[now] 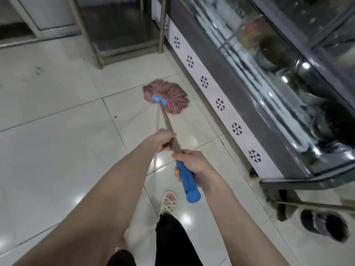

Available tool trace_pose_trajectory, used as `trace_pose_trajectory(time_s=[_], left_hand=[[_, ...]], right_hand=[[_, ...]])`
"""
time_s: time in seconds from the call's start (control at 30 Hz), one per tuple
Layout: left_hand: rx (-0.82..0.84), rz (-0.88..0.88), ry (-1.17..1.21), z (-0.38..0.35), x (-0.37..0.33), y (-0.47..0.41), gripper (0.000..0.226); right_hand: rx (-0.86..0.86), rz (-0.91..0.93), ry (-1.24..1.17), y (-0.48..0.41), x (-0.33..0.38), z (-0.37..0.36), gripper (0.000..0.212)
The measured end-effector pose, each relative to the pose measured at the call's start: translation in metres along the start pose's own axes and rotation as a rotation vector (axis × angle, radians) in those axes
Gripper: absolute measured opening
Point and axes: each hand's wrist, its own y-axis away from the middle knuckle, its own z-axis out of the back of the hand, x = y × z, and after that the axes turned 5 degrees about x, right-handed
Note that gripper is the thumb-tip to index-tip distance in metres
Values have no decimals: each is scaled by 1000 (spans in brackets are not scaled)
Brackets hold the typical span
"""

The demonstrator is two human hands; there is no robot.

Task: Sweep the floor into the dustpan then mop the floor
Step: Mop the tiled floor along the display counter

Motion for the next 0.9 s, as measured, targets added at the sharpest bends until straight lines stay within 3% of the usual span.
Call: trace_pose_trajectory(time_s=[0.47, 0.57, 0.6, 0.63, 0.9], left_hand=[[-323, -74, 218, 266, 148, 192, 19], [-345, -45, 274, 269, 155, 197, 20], [-381, -62, 329, 317, 160, 209, 20], [-379, -67, 340, 319, 160, 208, 21], [-388, -93, 386, 381, 113, 184, 13]], right_hand=[[311, -54, 359, 54, -120, -259, 16], [318, -38, 429, 52, -123, -259, 15], [336, -55, 482, 46, -123, -309, 16], [324, -51, 492, 47, -122, -312, 16], [312, -21, 556, 6, -78, -372, 9]])
